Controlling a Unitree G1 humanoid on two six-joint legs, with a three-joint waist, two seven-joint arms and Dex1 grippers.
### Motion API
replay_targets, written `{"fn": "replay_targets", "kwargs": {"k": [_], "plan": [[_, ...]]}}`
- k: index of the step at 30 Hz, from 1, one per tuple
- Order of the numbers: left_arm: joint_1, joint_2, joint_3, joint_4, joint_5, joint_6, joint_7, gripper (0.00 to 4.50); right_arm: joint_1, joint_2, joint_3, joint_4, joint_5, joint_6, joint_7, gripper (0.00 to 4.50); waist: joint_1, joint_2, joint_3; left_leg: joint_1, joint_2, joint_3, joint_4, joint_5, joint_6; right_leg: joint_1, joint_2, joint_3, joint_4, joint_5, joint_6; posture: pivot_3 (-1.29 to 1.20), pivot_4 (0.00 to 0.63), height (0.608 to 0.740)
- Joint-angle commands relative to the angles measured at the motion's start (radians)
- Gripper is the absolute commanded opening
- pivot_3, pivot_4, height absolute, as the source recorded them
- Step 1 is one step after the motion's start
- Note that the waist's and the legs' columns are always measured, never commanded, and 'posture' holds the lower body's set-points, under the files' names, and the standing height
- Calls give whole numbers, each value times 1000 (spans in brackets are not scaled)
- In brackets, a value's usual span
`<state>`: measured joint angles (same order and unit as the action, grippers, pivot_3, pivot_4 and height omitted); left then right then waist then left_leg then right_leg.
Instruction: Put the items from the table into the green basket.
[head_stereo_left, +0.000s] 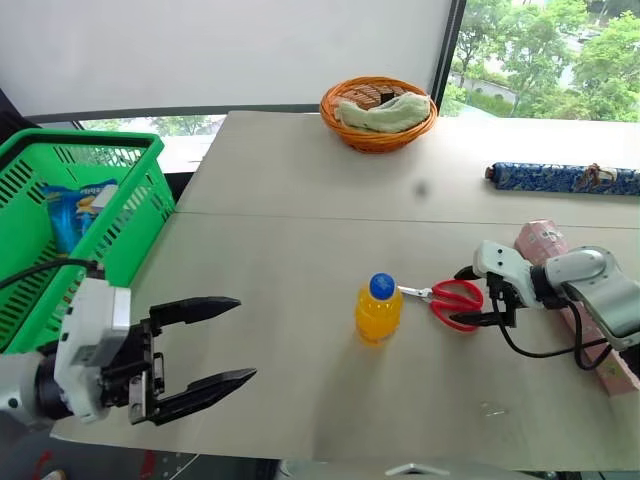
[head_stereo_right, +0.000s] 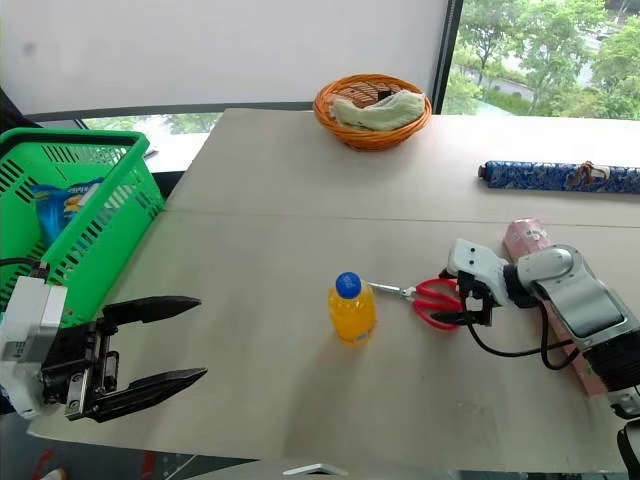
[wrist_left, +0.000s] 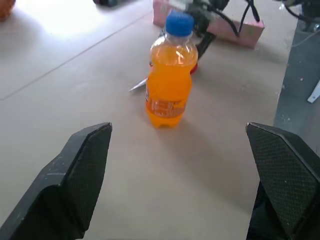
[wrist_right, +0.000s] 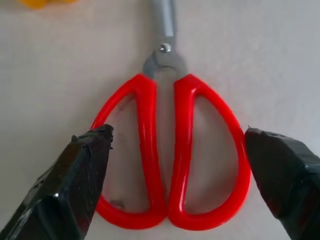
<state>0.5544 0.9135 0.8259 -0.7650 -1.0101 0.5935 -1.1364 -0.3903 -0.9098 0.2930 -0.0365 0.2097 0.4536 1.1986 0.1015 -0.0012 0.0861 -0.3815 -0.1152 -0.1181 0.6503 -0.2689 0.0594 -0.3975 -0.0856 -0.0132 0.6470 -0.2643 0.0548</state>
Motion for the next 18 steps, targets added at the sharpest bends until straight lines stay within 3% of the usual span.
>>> {"fn": "replay_targets", "kwargs": {"k": [1,9,18], "plan": [[-36,21,39,4,-34,12,17,4457,-16,-14,-19,-23,-6,-2,31,4500,3,-1,-5,0,0,0,0,0,0,0,0,0,0,0,0,155,0,738],[-116,39,-26,1,-31,31,60,4457,2,-19,-16,-1,-72,-50,11,4500,9,-1,-13,2,0,1,1,1,-1,0,0,2,5,0,-1,143,0,738],[-162,58,-30,8,-59,62,61,4457,65,-34,-61,-96,-15,-12,47,4500,9,-1,-15,2,0,2,2,3,-2,-3,0,3,12,0,-1,123,0,738]]}}
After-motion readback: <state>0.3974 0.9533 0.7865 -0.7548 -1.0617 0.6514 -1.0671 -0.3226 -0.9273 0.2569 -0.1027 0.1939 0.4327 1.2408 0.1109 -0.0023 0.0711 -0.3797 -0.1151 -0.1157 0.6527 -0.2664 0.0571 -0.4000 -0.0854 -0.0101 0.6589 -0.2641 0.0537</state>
